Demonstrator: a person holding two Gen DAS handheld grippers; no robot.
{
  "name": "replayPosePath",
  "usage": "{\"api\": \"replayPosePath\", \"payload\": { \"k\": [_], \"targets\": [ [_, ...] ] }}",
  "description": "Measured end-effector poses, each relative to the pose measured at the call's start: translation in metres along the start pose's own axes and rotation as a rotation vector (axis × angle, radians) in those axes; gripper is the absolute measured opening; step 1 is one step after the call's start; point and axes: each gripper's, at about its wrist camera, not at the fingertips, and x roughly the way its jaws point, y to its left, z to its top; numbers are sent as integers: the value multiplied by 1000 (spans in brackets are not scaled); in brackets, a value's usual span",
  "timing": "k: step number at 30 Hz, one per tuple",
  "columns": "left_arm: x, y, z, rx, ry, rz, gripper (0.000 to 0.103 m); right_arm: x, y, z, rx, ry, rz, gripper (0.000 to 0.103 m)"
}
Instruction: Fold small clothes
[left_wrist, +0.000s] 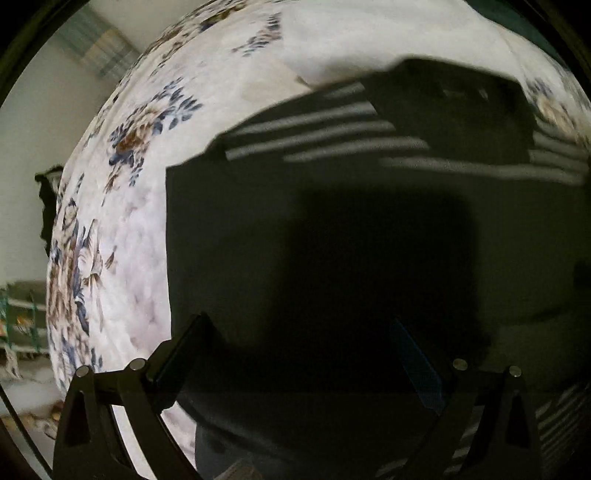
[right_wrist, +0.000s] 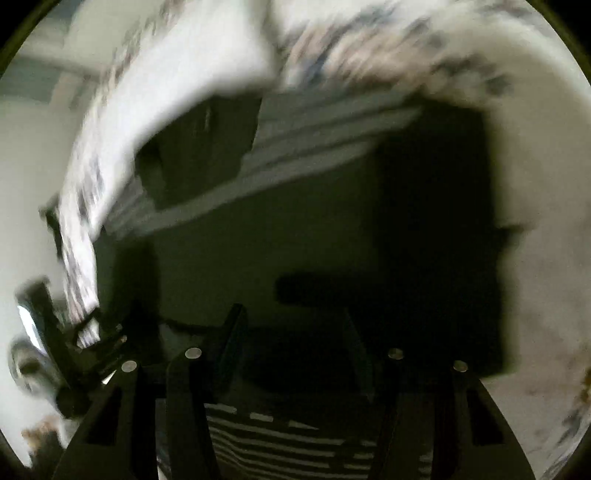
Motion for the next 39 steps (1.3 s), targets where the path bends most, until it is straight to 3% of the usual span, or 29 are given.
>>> {"api": "replayPosePath", "payload": {
  "k": [5, 10, 12, 15, 17, 19, 20, 23, 26, 28, 30, 31, 32, 37, 39],
  "targets": [
    [-13, 11, -47, 1, 5, -29, 101, -6, -2, -40, -54, 15, -23, 55],
    [-19, 25, -67, -48, 55, -61, 101, -1, -18, -72, -31, 91, -15, 55],
    [-34, 35, -60, -69, 22, -56, 101, -19, -29, -68, 8, 71, 35, 55],
    [-53, 57, -37, -114, -55, -62, 101, -66, -56, -45, 71, -53, 81, 56],
    [-51, 73, -11, -140, -88, -81, 101, -95, -83, -22, 100, -144, 72, 69],
    [-38, 87, 13, -168, -109, -69, 101, -97, -83, 2, 72, -175, 24, 70],
    [-32, 92, 21, -178, -109, -61, 101, -92, -78, 17, 18, -167, 6, 70],
    [-17, 116, 36, -231, -113, -42, 101, -56, -52, 56, -233, -29, -45, 70],
    [-10, 142, 32, -316, -105, -22, 101, -9, -34, 67, -418, 121, -141, 70],
    [-8, 152, 22, -349, -94, -12, 101, 4, -30, 66, -484, 170, -177, 71],
    [-5, 157, 11, -367, -80, -5, 101, 2, -23, 67, -516, 175, -189, 57],
    [-4, 160, 4, -380, -75, -5, 101, -1, -22, 70, -521, 168, -180, 15],
    [-3, 162, -2, -394, -68, -7, 101, -9, -23, 72, -508, 155, -165, 6],
    [1, 174, -16, -470, -48, -18, 101, -72, -37, 92, -418, -78, -154, 5],
    [3, 176, -16, -487, -49, -32, 101, -81, -43, 104, -380, -113, -197, 5]
  ]
}}
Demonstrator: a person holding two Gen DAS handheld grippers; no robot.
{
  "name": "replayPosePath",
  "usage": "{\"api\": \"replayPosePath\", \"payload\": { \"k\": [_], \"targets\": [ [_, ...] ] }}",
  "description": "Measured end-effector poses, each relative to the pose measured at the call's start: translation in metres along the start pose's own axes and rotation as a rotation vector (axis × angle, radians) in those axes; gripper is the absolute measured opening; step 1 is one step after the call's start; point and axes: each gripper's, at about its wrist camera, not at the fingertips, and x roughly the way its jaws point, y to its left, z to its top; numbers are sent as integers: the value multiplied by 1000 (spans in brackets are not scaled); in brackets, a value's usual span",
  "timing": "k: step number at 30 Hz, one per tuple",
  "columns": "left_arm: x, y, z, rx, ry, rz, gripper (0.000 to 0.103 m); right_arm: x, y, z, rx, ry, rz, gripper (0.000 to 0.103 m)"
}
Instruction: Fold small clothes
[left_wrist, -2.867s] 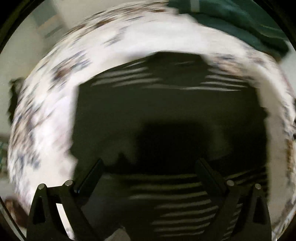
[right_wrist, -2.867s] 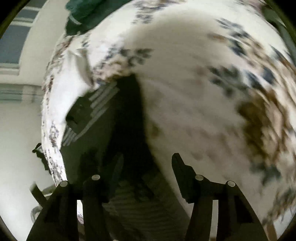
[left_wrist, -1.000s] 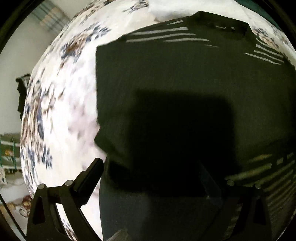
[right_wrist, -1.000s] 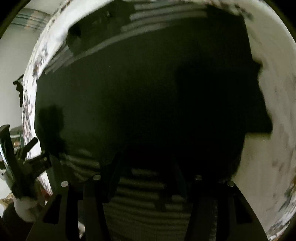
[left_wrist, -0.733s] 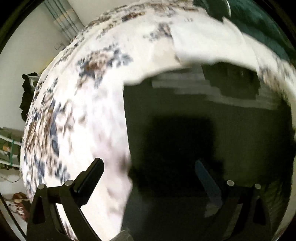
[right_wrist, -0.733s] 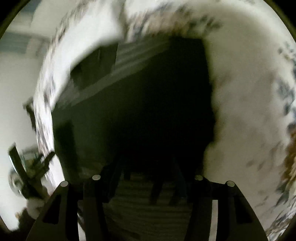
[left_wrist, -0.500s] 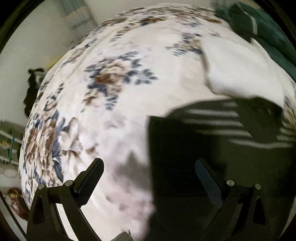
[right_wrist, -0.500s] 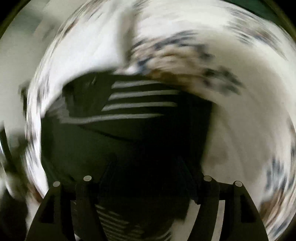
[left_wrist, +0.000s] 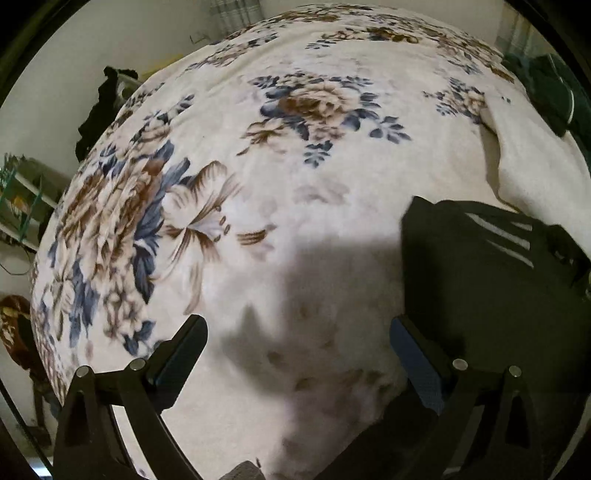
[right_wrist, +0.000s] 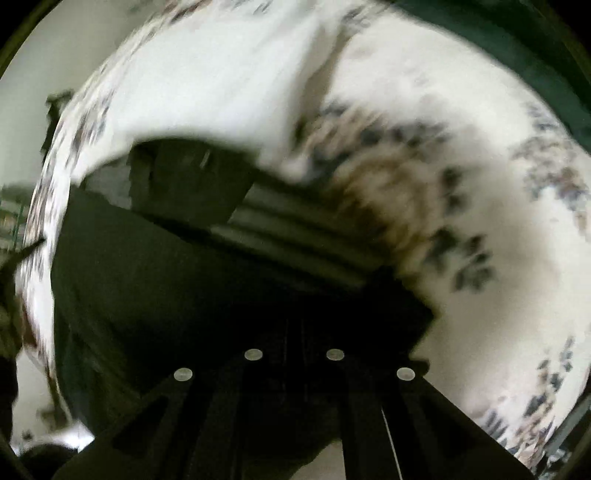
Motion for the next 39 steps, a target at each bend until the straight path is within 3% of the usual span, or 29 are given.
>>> {"api": "replayPosePath", "payload": {
  "k": [3, 5, 6, 7, 11, 14, 16, 19, 22, 24, 27, 29, 31, 34, 39],
  "targets": [
    [0, -2, 2, 10, -4, -18, 101, 22, -11, 8, 64, 118, 28, 5],
    [-1, -5, -2, 35, -4, -24, 101, 31, -9, 12, 90, 151, 10, 18],
    [-2, -5, -4, 41, 0, -28, 101, 29, -8, 14, 120, 143, -1, 31],
    [-2, -5, -10, 45, 11, -44, 101, 22, -6, 13, 151, 118, 4, 37],
    [2, -9, -33, 88, 42, -109, 101, -5, 21, 16, 207, 44, 109, 37],
    [15, -16, -48, 130, 73, -108, 101, -6, 62, 16, 159, 78, 188, 37],
    [28, -18, -56, 139, 102, -100, 101, 4, 110, 27, 103, 112, 221, 37],
    [31, -9, -62, 98, 111, -147, 101, 20, 168, 44, 20, 124, 246, 43],
    [28, -1, -59, 49, 92, -190, 101, 40, 227, 82, -38, 122, 307, 48],
    [29, 2, -59, 17, 91, -230, 101, 58, 267, 113, -76, 146, 371, 48],
    [32, 4, -61, 4, 67, -274, 96, 89, 326, 151, -144, 182, 386, 48],
    [31, 3, -65, 8, 36, -298, 79, 112, 355, 166, -187, 232, 367, 48],
    [31, 4, -70, 18, 25, -274, 51, 131, 377, 170, -241, 300, 351, 48],
    [32, 11, -75, 8, 10, -295, 48, 130, 387, 172, -273, 276, 319, 8],
    [34, 16, -71, 23, 21, -307, 48, 122, 366, 183, -137, 196, 321, 7]
  ]
}}
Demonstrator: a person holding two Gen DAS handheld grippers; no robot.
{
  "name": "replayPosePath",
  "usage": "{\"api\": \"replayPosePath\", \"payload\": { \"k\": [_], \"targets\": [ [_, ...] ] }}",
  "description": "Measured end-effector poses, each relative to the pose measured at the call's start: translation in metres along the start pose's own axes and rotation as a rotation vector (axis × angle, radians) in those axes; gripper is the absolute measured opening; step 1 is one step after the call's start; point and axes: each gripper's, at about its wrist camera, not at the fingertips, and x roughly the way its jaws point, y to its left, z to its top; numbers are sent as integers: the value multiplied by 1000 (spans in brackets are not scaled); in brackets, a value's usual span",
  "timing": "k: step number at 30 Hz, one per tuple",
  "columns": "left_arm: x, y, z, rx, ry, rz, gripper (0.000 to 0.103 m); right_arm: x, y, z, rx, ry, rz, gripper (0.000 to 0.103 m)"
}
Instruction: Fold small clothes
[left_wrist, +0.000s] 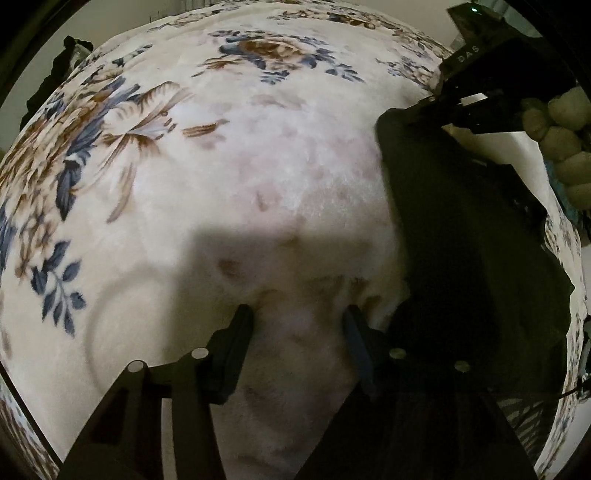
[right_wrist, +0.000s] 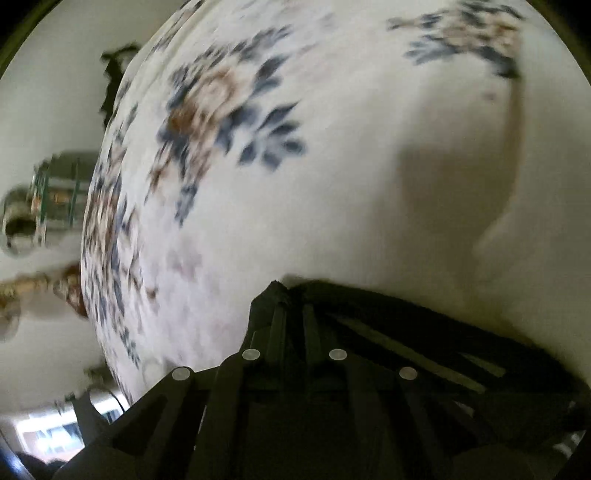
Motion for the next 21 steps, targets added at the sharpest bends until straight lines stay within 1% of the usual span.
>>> {"api": "replayPosePath", "payload": {
  "k": [3, 4, 5, 6, 8, 9, 10, 11, 12, 13, 14, 15, 16, 18, 19, 20, 21],
  "targets": [
    [-3, 4, 4, -23, 20, -18, 48, -3, -4, -1, 36, -9, 9, 7],
    [-7, 7, 8, -47, 34, -33, 48, -3, -5, -2, 58, -5, 22, 7],
    [-12, 11, 9, -76, 36, -59, 48, -4, -8, -4, 92, 8, 63, 8],
    [-16, 14, 9, -102, 33, -86, 48, -7, -12, -5, 97, 23, 87, 10],
    [-24, 20, 13, -168, 26, -186, 49, -5, -12, -5, 74, 54, 114, 20],
    [-23, 20, 14, -182, 33, -227, 54, -2, -11, -6, 59, 65, 109, 24],
    [-18, 17, 15, -184, 53, -261, 55, 3, -9, -7, 46, 80, 99, 27],
    [-13, 13, 15, -174, 67, -264, 55, 7, -8, -8, 35, 95, 95, 27],
    [-9, 6, 16, -147, 77, -268, 55, 9, -7, -10, 23, 98, 98, 26],
    [-5, -1, 19, -128, 74, -268, 53, 9, -4, -12, 7, 79, 96, 10],
    [-5, -8, 18, -96, 59, -268, 52, 6, -3, -13, 1, 51, 86, 7],
    [-6, -12, 15, -72, 49, -269, 44, 1, -3, -14, 19, 17, 76, 7],
    [-3, -18, 13, -38, 57, -276, 27, -3, -5, -15, 29, -8, 70, 6],
    [6, -22, 10, -11, 87, -267, 26, -12, -13, -16, 58, -72, 19, 6],
    [8, -23, 12, -12, 88, -267, 26, -11, -16, -16, 57, -69, 23, 6],
    [9, -22, 15, -19, 92, -269, 26, -10, -19, -16, 69, -49, 48, 6],
    [9, -23, 19, -22, 100, -266, 26, -6, -24, -16, 101, -9, 95, 7]
  ]
}}
